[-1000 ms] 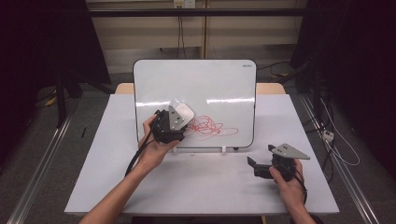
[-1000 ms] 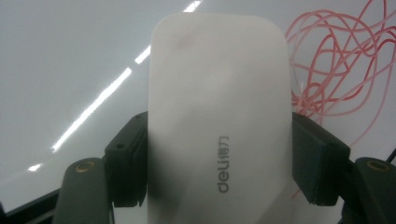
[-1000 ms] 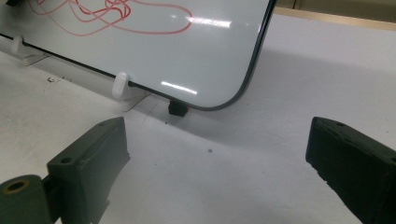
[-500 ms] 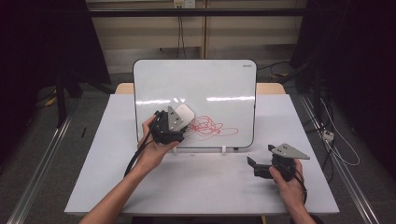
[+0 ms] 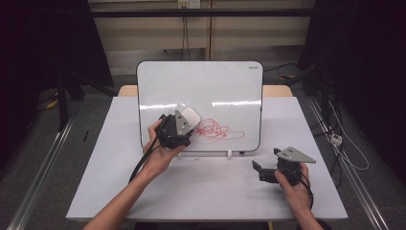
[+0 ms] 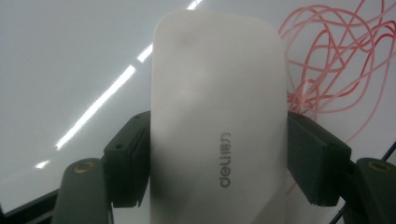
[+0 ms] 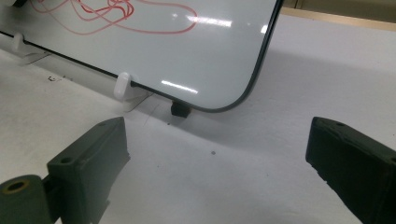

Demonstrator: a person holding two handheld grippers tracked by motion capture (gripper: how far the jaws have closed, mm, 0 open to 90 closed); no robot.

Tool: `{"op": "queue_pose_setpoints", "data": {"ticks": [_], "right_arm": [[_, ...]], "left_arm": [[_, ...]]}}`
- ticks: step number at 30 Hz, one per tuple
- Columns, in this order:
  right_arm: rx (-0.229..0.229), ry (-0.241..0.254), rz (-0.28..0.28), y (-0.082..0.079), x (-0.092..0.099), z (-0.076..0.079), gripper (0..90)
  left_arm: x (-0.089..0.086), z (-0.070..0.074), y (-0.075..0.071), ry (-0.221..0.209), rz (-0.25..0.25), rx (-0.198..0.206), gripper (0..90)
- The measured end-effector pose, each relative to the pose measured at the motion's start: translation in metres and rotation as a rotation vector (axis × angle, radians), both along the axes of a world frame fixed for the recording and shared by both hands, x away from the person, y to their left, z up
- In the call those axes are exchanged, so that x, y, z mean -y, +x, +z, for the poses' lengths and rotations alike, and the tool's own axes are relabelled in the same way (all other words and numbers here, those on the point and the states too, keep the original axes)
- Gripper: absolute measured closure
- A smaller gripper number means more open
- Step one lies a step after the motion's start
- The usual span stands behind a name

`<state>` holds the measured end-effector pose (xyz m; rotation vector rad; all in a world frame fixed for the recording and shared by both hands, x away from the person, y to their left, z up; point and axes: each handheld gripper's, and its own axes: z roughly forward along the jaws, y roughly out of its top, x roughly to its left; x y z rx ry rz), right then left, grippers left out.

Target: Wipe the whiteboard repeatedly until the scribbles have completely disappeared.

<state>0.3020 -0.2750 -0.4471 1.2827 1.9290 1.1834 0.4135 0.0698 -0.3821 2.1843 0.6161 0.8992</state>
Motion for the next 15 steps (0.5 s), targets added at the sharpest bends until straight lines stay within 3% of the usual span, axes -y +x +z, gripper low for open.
{"op": "queue_pose_setpoints", "data": {"ticks": [15], "right_arm": [[0.002, -0.003, 0.005, 0.001, -0.001, 0.000, 5.9]], "left_arm": [[0.022, -0.005, -0.005, 0.061, -0.015, 0.031, 30.1]]}}
